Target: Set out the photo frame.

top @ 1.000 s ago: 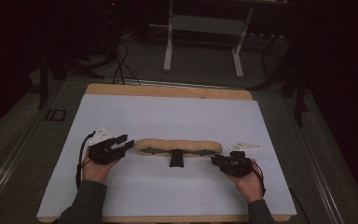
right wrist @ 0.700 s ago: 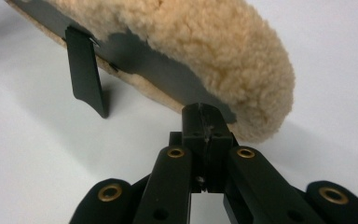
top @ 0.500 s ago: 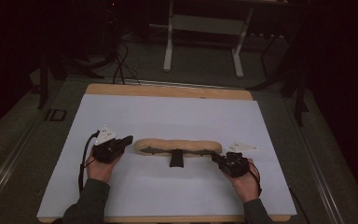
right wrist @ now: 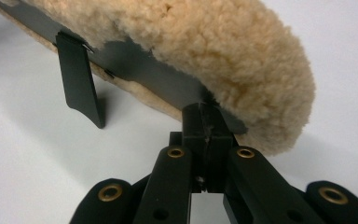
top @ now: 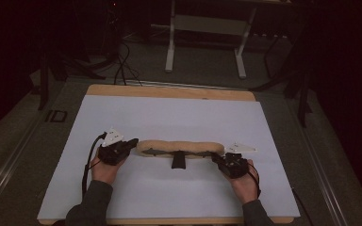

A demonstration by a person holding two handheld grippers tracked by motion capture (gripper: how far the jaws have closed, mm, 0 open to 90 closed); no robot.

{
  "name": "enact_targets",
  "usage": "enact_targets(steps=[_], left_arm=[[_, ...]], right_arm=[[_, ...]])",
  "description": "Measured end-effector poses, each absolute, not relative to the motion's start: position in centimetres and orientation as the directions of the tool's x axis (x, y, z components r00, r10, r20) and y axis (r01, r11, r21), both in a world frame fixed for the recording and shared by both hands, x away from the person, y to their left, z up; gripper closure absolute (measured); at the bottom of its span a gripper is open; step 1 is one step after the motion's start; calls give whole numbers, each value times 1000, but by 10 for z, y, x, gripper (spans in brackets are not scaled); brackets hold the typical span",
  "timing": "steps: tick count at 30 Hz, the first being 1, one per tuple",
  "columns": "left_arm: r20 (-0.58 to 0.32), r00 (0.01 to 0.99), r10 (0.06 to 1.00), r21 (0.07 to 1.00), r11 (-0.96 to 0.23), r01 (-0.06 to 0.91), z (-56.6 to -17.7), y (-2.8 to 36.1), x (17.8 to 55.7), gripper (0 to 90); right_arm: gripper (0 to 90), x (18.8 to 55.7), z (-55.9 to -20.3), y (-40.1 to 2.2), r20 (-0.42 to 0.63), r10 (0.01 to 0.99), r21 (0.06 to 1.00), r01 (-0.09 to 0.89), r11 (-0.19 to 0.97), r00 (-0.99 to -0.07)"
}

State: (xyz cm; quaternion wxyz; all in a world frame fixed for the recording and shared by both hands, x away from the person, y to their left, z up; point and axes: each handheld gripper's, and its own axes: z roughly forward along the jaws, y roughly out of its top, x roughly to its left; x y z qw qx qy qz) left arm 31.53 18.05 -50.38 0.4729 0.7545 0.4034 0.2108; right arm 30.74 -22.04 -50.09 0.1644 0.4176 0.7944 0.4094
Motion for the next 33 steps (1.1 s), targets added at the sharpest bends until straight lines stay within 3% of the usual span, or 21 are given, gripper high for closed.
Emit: enact_targets(steps=[33], left_arm=[[-44,627,778,879,-268,395,-503,180,300,900]], right_arm=[[900,317,-502,-209,76,801,794,522,311,-593]])
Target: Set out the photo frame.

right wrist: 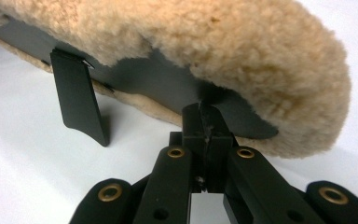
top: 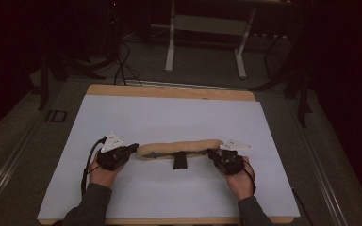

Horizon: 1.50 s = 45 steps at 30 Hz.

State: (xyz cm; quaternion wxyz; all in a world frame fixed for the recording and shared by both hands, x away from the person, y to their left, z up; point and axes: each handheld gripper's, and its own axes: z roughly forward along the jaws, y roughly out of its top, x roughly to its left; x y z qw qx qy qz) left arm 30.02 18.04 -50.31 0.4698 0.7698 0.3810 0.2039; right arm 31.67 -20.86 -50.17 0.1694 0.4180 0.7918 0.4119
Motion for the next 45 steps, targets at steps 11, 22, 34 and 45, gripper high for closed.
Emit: enact_targets(steps=[11,22,34,45], left_arm=[[-44,633,773,877,-273,395,-503,179,294,900],[-39,640,767,876,-282,391,-503,177,290,900],[-36,644,764,876,-286,389,-502,175,286,900],[-26,653,757,874,-299,382,-502,172,282,900]], right_arm=[[900,321,-500,-198,74,793,788,523,325,-605],[900,324,-499,-196,82,796,785,532,319,-599],[900,326,-497,-191,90,795,784,536,315,-599],[900,328,-493,-183,76,792,783,528,329,-606]])
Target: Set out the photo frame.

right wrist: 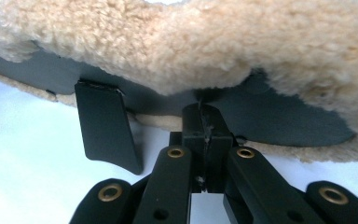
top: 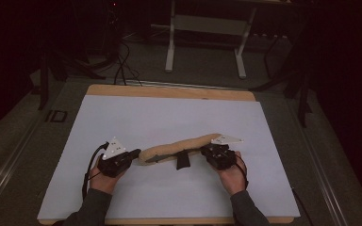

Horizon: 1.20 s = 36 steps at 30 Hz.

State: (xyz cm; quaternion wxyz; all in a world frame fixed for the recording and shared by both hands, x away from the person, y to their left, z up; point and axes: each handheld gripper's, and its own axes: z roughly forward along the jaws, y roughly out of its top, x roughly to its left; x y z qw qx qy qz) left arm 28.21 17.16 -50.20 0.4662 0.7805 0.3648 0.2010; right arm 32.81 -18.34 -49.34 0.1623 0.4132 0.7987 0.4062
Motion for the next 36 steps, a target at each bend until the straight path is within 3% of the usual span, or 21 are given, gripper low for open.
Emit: enact_targets(steps=[36], left_arm=[[-2,719,695,869,-355,346,-504,147,264,900]], right_arm=[[900,335,-493,-173,91,796,783,537,315,-599]])
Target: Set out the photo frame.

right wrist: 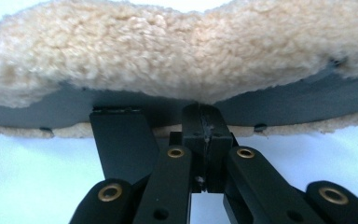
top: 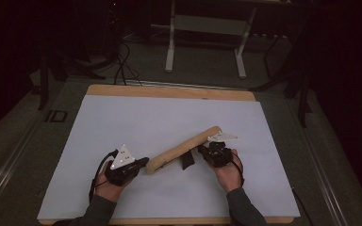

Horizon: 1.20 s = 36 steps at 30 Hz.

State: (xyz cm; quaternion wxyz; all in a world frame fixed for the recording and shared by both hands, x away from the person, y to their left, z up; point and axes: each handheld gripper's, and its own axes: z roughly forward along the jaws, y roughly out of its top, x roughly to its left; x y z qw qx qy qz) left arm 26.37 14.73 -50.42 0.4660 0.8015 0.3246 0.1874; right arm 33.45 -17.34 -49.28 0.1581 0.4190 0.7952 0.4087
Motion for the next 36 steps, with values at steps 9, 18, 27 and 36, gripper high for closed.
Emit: enact_targets(steps=[9,18,27,36], left_arm=[[4,736,677,866,-370,336,-505,142,261,900],[4,748,663,867,-375,328,-505,137,259,900],[5,766,642,867,-385,316,-505,131,255,900],[4,775,631,867,-388,312,-506,128,255,900]], right_arm=[[900,334,-492,-168,87,789,783,532,323,-608],[900,333,-491,-164,88,782,783,528,329,-617],[900,333,-490,-159,91,777,781,528,333,-623],[900,333,-491,-154,92,768,779,526,342,-634]])
